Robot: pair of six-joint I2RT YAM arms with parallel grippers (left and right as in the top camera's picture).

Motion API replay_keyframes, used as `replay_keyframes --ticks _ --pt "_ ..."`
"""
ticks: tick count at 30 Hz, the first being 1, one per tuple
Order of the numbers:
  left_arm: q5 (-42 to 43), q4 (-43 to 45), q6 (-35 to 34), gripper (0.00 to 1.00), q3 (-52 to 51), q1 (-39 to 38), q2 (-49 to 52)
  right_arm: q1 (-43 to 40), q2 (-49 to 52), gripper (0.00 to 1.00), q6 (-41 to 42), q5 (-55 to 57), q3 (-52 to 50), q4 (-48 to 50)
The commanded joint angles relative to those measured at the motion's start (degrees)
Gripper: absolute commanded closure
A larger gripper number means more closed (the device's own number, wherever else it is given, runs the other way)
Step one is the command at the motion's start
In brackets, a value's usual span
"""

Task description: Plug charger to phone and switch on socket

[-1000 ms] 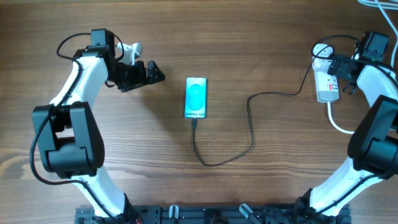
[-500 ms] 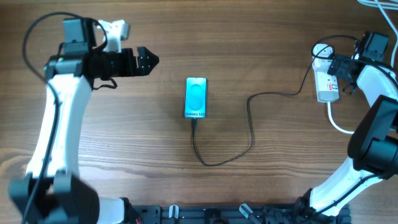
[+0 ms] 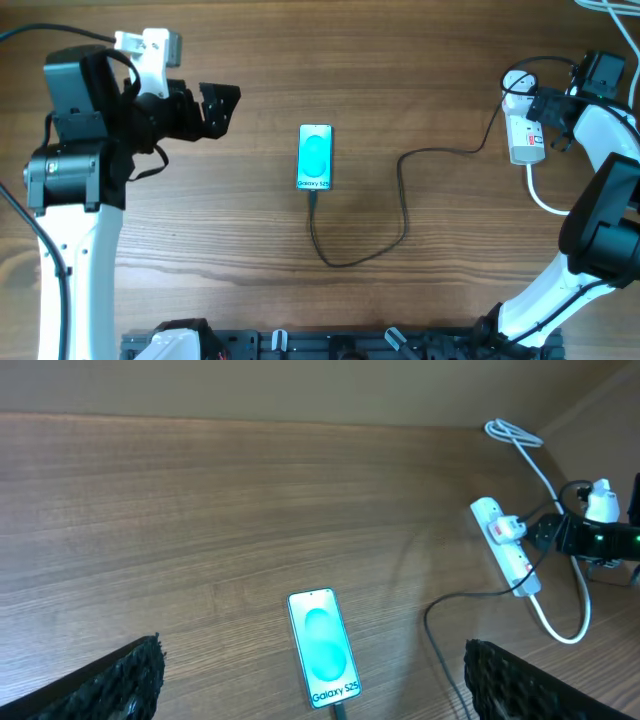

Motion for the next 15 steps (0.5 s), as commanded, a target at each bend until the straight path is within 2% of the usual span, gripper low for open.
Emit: replay_keyframes --ticks 1,4,6,8,15 --pt "-1.44 -3.13 0.31 0.0 0.04 -0.02 -1.33 1.01 1.18 0.0 0.35 -1.55 0.61 0.31" --pt "-1.4 -3.08 0.31 0.0 -3.82 -0.02 -1.79 1.01 1.18 0.0 0.35 -1.55 0.61 0.31" --pt "-1.36 0.94 0.26 0.0 -9.07 -0.02 -2.34 1.01 1.18 0.0 0.31 -1.55 0.61 0.31" --pt "-1.09 7.69 0.24 0.0 -15.87 -0.02 -3.43 1.01 1.18 0.0 0.35 -1.55 0.61 0.33" --pt "-0.96 40.0 0.02 0.0 -40.41 -2.49 -11.52 1.01 1.18 0.0 0.33 -1.55 0.61 0.31"
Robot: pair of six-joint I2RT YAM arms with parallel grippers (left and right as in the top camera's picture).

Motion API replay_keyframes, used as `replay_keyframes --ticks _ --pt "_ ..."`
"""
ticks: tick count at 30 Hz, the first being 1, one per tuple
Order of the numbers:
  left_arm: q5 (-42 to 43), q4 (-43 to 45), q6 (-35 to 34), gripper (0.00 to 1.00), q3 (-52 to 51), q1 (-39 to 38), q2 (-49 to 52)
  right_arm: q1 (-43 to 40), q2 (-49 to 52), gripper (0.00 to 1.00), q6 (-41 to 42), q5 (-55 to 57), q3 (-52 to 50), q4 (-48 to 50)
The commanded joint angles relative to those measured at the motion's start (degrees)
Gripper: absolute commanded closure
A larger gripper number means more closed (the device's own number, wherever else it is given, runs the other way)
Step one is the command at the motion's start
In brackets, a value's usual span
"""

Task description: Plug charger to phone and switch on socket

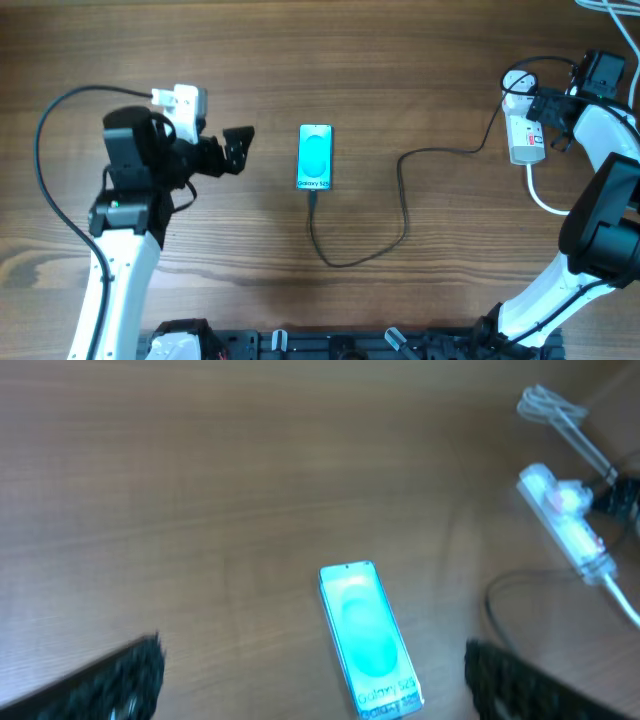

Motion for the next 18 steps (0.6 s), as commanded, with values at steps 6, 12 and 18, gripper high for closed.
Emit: replay_keyframes --ticks 6,12,18 --pt "-1.25 30.77 -0.02 0.0 -23.34 -2.47 -14.14 1.01 1.18 0.0 0.33 -1.55 0.61 0.31" --pt "-7.8 34.47 -0.04 0.0 -36.76 -2.23 -27.3 1.01 1.18 0.0 0.33 -1.55 0.61 0.31" --pt "-8.55 34.18 -3.06 0.0 -46.1 1.14 -41.35 1.01 1.18 0.0 0.35 -1.55 0.61 0.31"
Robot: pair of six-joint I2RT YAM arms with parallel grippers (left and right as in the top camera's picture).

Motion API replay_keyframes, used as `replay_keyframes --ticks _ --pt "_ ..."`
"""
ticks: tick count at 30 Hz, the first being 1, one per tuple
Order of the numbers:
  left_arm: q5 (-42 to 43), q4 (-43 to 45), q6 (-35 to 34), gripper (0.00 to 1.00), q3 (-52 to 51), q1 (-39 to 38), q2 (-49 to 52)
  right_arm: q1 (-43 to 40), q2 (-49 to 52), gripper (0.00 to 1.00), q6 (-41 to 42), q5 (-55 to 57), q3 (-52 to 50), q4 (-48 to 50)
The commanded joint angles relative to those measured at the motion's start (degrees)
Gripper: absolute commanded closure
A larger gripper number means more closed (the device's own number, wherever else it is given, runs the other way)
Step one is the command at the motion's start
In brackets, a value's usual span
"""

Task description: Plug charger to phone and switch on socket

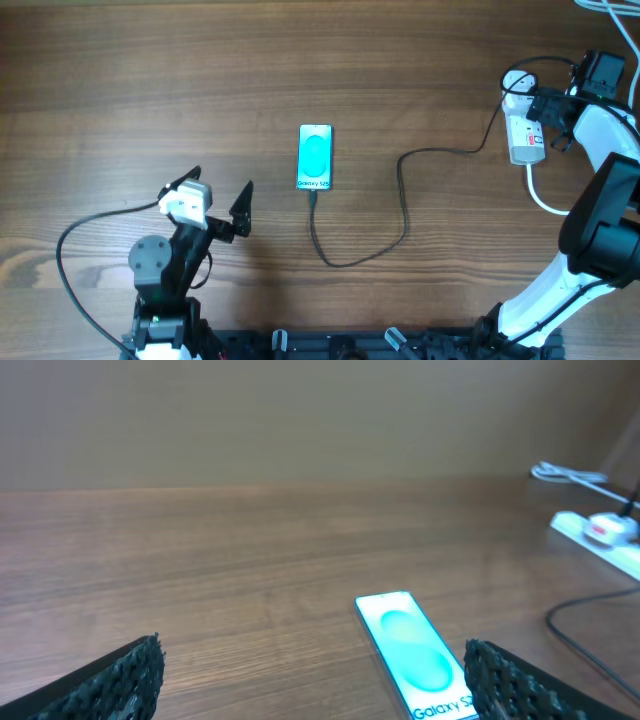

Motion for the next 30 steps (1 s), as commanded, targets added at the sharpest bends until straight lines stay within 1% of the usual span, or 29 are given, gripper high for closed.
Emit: replay_keyframes --ticks 1,5,8,10,13,14,17,30 --pt "-2.51 -1.57 -1.49 0.0 -4.15 1.2 -7.93 0.98 1.18 0.0 0.33 -1.53 0.61 0.33" --pt "-6.01 -8.59 -1.44 0.0 -4.15 1.2 -13.68 0.98 1.18 0.0 0.35 -1.53 0.61 0.33" --pt "-9.03 -17.11 -1.42 0.0 -4.13 1.2 -19.26 0.98 1.18 0.0 0.33 -1.53 0.61 0.33" --pt "-11.17 -20.59 -1.33 0.0 -4.15 0.96 -23.28 0.98 1.18 0.0 0.35 -1.53 0.61 0.33" --pt "-11.21 -20.61 1.86 0.0 -4.15 0.0 -29.44 0.98 1.18 0.0 0.35 -1.53 0.61 0.33" --pt "-11.91 -20.68 2.29 0.0 -4.15 -0.33 -29.86 0.98 1.18 0.0 0.33 -1.53 0.61 0.33" --pt "-12.52 -20.79 3.39 0.0 -4.15 -0.5 -29.86 0.98 1.18 0.0 0.35 -1.53 0.61 0.33" --pt "-13.11 -20.74 3.1 0.0 -4.15 -0.52 -29.86 0.98 1.18 0.0 0.33 -1.53 0.61 0.33"
